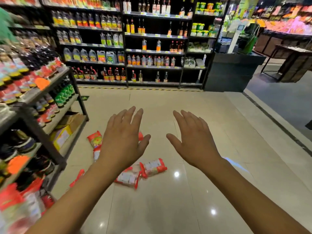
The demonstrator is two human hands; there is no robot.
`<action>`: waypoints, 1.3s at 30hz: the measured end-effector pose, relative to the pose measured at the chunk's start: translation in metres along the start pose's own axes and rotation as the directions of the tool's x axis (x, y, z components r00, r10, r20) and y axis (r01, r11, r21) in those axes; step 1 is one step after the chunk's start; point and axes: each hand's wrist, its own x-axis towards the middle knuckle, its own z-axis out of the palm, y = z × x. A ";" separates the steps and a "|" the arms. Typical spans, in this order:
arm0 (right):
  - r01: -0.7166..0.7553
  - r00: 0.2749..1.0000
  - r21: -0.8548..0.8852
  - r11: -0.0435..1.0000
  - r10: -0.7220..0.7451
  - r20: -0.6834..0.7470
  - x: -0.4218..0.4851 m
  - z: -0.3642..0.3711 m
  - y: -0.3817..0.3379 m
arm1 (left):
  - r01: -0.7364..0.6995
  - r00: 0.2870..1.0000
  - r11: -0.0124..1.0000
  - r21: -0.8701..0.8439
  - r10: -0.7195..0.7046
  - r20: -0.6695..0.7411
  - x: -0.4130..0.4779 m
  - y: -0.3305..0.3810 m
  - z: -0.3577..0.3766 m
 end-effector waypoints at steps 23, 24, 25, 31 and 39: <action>0.311 0.922 0.123 0.943 -0.330 0.200 0.451 0.239 0.076 | 0.276 0.944 0.956 0.097 -0.289 0.157 0.307 -0.144 0.257; 0.319 0.914 0.119 0.940 -0.338 0.225 0.465 0.258 0.078 | 0.303 0.930 0.949 0.091 -0.315 0.188 0.311 -0.151 0.276; 0.321 0.906 0.121 0.939 -0.342 0.250 0.476 0.277 0.080 | 0.332 0.914 0.939 0.090 -0.343 0.217 0.313 -0.159 0.296; 0.308 0.839 0.132 0.942 -0.335 0.428 0.506 0.407 0.091 | 0.441 0.839 0.892 0.094 -0.448 0.308 0.283 -0.203 0.419; 0.248 0.721 0.082 0.965 -0.241 0.650 0.482 0.607 0.126 | 0.565 0.669 0.817 0.118 -0.537 0.514 0.197 -0.236 0.633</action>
